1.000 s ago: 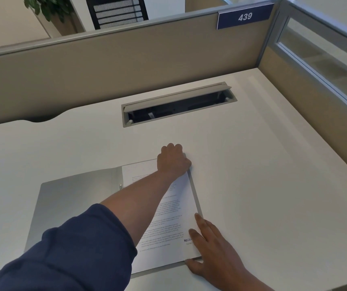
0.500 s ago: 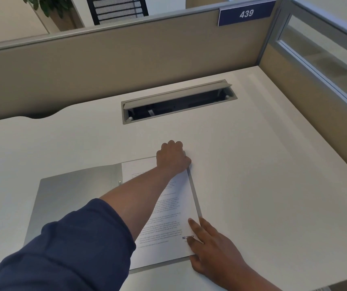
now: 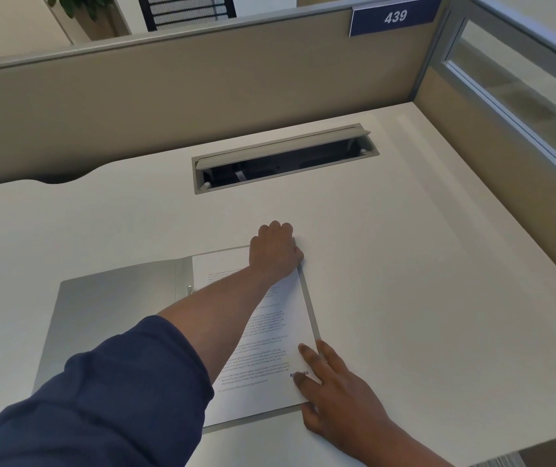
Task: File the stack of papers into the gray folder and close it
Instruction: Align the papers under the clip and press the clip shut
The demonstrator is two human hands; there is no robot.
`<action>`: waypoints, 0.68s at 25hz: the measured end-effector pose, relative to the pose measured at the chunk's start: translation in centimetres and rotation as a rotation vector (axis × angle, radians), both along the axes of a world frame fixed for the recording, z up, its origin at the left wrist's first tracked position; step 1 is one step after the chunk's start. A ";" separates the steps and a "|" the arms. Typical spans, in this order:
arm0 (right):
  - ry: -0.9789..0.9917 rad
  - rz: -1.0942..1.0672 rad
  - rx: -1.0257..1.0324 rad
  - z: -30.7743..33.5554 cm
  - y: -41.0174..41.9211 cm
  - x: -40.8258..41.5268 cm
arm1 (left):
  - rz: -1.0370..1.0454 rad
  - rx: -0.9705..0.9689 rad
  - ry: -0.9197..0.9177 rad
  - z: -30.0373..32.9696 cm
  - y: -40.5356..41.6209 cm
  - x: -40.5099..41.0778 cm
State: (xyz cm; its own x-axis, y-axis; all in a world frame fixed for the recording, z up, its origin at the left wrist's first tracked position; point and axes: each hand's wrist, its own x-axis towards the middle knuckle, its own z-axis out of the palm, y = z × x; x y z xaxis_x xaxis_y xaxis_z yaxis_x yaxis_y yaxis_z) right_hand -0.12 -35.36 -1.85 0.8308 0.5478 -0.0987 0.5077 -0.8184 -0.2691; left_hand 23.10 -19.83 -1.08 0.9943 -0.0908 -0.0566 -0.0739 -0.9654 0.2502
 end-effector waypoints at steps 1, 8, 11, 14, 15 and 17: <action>-0.004 0.003 0.001 0.0 0.0 0.0 | -0.003 -0.011 -0.005 0.0 0.0 0.0; 0.015 -0.054 0.035 0.7 0.8 0.0 | -0.007 -0.036 0.030 -0.2 0.2 0.4; 0.052 -0.089 0.047 1.1 1.1 0.1 | 0.004 -0.046 0.028 -0.4 0.3 0.4; 0.081 -0.072 0.045 0.8 0.8 0.3 | 0.003 -0.066 0.037 -0.4 0.6 -0.1; 0.085 -0.068 0.051 0.8 0.7 0.3 | -0.001 -0.072 0.063 -0.1 0.8 -0.3; 0.093 -0.060 0.036 0.9 0.4 0.5 | -0.014 -0.095 0.120 0.6 1.4 -0.8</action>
State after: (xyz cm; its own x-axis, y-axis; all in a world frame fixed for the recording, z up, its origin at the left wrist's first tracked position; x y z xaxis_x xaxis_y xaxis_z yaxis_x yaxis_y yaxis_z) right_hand 0.37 -34.94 -0.95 0.8501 0.5023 -0.1580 0.4298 -0.8353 -0.3427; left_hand 22.25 -18.44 -0.43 0.9795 -0.1155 -0.1651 -0.0517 -0.9361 0.3480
